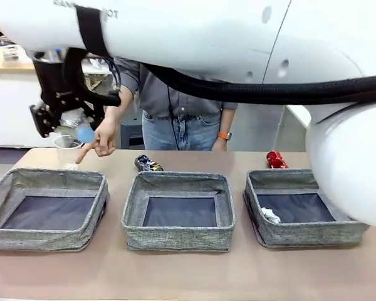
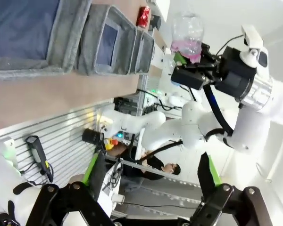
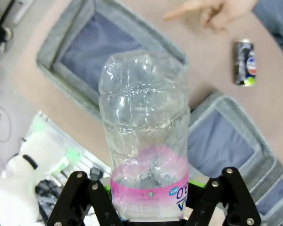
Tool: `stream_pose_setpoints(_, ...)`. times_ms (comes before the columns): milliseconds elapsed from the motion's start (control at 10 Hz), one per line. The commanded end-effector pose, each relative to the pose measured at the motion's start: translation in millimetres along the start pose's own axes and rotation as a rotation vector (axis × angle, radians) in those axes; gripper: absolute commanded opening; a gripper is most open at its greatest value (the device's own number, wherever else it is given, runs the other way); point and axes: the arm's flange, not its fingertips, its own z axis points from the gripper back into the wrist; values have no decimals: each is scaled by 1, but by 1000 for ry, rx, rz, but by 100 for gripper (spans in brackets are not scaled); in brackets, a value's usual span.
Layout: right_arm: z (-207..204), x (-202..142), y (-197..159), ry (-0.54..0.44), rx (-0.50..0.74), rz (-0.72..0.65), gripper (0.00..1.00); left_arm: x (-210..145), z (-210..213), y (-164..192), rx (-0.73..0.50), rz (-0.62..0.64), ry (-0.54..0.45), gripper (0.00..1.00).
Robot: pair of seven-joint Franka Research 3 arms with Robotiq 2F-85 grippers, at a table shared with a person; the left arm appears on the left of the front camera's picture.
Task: Sort the waste into the appropriate baskets.
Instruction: Place the picked waste into the Fabric basket indicated by the person.
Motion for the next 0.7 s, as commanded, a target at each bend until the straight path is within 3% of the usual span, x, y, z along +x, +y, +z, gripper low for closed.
stream_pose_setpoints(0, -4, 0, -1, 19, 3, -1, 0, -1, 2, -11, 23, -28, -76, 100)
stream_pose_setpoints(100, -13, 7, 12, -90, 72, 177, 0, -1, 2, -11, 23, -28, -76, 100)
stream_pose_setpoints(300, -62, 41, 42, -166, 191, 387, 0, -1, 2, -11, 23, -28, -76, 100)
stream_pose_setpoints(600, -125, 60, 53, -47, 168, 512, 0, -1, 2, -11, 23, -28, -76, 100)
